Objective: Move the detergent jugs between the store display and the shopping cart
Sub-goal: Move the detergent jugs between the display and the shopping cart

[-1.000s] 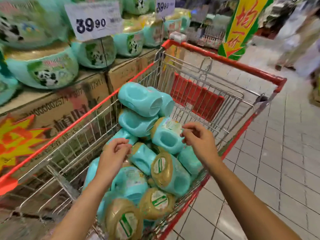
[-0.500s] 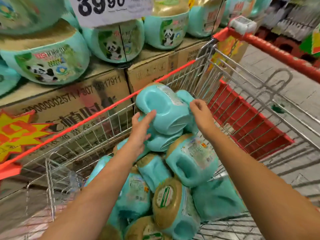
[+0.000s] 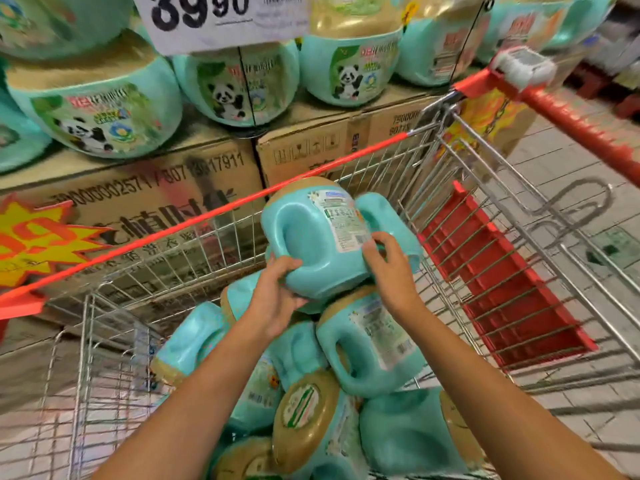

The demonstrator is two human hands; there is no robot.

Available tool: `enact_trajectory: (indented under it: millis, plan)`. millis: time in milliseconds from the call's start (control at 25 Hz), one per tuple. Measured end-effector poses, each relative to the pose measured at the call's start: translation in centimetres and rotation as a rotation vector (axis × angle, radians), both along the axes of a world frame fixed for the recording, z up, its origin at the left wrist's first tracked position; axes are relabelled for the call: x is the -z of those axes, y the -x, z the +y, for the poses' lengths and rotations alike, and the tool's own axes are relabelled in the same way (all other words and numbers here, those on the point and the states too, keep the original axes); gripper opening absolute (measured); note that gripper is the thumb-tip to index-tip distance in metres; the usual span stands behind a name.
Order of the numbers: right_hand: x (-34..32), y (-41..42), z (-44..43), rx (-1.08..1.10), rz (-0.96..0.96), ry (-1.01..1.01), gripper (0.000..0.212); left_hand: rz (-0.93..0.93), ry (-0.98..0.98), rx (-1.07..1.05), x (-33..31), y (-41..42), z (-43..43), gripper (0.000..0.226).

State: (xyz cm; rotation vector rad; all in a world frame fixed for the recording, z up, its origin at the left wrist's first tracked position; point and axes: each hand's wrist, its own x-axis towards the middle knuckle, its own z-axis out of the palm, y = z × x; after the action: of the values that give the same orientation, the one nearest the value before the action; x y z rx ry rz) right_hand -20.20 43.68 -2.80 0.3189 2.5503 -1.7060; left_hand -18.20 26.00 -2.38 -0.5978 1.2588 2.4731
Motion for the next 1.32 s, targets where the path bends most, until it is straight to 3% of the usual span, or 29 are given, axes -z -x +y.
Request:
enact_trajectory:
  millis: [120,280,360,480,640,720,840,920,1000,1040,1120,1200,1320]
  plan:
    - [-3.4,-4.1,0.0,-0.173,0.022,0.005,0.050,0.131,0.059,-0.034,-0.8,-3.5,-0.7,0.050]
    - [-5.8,-10.7,-3.3,-0.355,0.039,-0.102,0.113,0.151,0.210,0.038,-2.1,-8.9,-1.6,0.089]
    - [-5.8,-13.0,-5.0,-0.330,0.053,-0.199,0.135,0.177,0.220,0.101,-2.4,-11.5,-1.2,0.080]
    - [-5.6,-13.4,-4.8,-0.141,0.125,-0.104,0.115,0.200,0.304,0.166,-2.3,-13.5,-1.1,0.043]
    - [-5.1,-13.2,-3.0,-0.095,0.082,0.059,0.086,0.256,0.408,0.236,-1.4,-14.5,-0.9,0.041]
    - [-5.5,-13.4,-1.7,-0.060,0.059,0.324,0.066,0.365,0.498,0.256,-1.8,-15.1,-1.4,0.038]
    - [-6.5,-14.3,-0.3,-0.054,-0.029,0.808,0.045,0.524,0.588,0.231,-3.0,-14.6,-3.0,0.061]
    - [-7.3,-15.4,-0.6,-0.082,-0.037,0.975,0.044,0.467,0.460,0.108,-3.4,-14.1,-4.6,0.078]
    - [-7.8,-16.4,-1.5,-0.127,-0.055,1.090,0.064,0.316,0.103,0.043,-3.6,-14.2,-5.8,0.092]
    - [-8.0,-16.8,-2.1,-0.151,-0.081,1.126,0.078,0.263,-0.054,0.035,-3.6,-14.6,-6.2,0.099]
    - [-8.0,-17.5,-3.3,-0.169,-0.153,1.137,0.096,0.197,-0.187,-0.004,-3.3,-16.1,-6.9,0.106]
    - [-8.2,-17.8,-4.3,-0.189,-0.164,1.043,0.084,0.158,-0.174,-0.090,-3.0,-17.4,-7.2,0.107]
    - [-9.0,-17.5,-5.7,-0.141,-0.039,0.685,0.060,0.140,-0.083,-0.175,-3.0,-18.6,-8.2,0.108]
